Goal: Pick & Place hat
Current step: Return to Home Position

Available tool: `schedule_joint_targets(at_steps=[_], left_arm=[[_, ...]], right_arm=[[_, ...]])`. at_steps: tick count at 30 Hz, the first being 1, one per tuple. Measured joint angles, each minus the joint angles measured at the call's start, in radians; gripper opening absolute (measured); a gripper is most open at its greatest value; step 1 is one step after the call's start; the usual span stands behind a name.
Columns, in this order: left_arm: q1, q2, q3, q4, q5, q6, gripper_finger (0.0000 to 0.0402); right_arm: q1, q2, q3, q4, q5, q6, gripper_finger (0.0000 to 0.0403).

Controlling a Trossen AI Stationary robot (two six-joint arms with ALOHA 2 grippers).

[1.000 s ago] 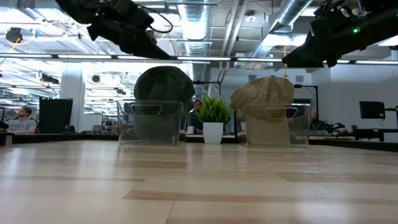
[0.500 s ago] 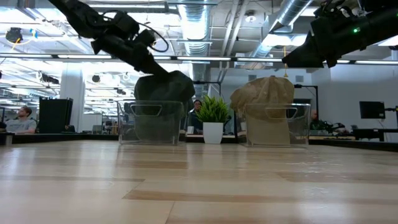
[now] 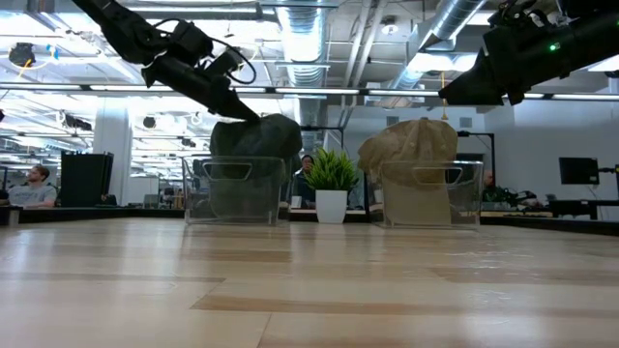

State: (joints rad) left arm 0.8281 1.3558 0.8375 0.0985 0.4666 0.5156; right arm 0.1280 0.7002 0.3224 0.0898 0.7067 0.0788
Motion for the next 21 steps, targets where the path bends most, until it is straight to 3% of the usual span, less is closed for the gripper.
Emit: schedule_joint_targets(at_steps=[15, 21], left_arm=[[0.026, -0.010, 0.001, 0.015, -0.083, 0.002, 0.0006], [0.026, -0.079, 0.000, 0.023, -0.185, 0.025, 0.0006]], right_arm=[[0.000, 0.000, 0.000, -0.004, -0.001, 0.001, 0.0224], [-0.010, 0.000, 0.000, 0.016, 0.000, -0.008, 0.0223]])
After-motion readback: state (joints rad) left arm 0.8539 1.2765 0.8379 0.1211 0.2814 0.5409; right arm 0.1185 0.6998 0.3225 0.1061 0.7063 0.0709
